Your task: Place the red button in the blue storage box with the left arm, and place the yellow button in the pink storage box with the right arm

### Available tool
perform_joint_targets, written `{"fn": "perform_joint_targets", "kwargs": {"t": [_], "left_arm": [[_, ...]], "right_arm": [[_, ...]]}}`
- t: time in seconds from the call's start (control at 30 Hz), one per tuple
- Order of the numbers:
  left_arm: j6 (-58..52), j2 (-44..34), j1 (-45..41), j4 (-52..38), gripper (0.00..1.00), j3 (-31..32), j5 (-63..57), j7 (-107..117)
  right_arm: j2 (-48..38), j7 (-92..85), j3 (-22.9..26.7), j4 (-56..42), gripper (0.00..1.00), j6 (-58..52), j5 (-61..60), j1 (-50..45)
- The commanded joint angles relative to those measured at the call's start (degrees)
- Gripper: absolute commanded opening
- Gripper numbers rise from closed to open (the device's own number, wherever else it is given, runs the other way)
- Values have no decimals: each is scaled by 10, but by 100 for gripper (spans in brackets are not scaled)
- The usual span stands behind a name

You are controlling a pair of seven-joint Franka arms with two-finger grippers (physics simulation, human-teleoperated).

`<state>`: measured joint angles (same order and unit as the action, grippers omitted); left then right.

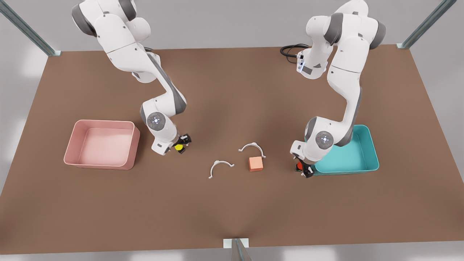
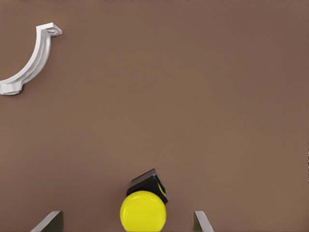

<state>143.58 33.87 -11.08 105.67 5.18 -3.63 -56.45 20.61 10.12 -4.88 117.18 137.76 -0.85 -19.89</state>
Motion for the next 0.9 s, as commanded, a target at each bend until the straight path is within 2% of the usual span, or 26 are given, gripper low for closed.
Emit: {"fn": "perform_joint_targets", "kwargs": {"t": [0.0,0.2,0.3,0.37,0.5,0.53,0.87], "left_arm": [[17,8,0,1,100,0,0,-186],[17,28,3,1,100,0,0,-186],[18,31,6,1,100,0,0,-185],[19,35,6,0,72,0,0,-184],[21,36,5,0,59,0,0,-182],[21,36,5,0,52,0,0,-182],[16,16,6,-6,44,0,-1,-176]], "right_arm": [[4,27,0,1,100,59,0,6],[15,4,-2,18,100,82,0,16],[15,10,-21,44,100,88,0,18],[16,9,-20,60,100,112,0,18],[24,5,-21,82,100,144,0,23],[29,5,-21,87,100,159,0,22],[72,-20,-25,82,100,218,1,20]]}}
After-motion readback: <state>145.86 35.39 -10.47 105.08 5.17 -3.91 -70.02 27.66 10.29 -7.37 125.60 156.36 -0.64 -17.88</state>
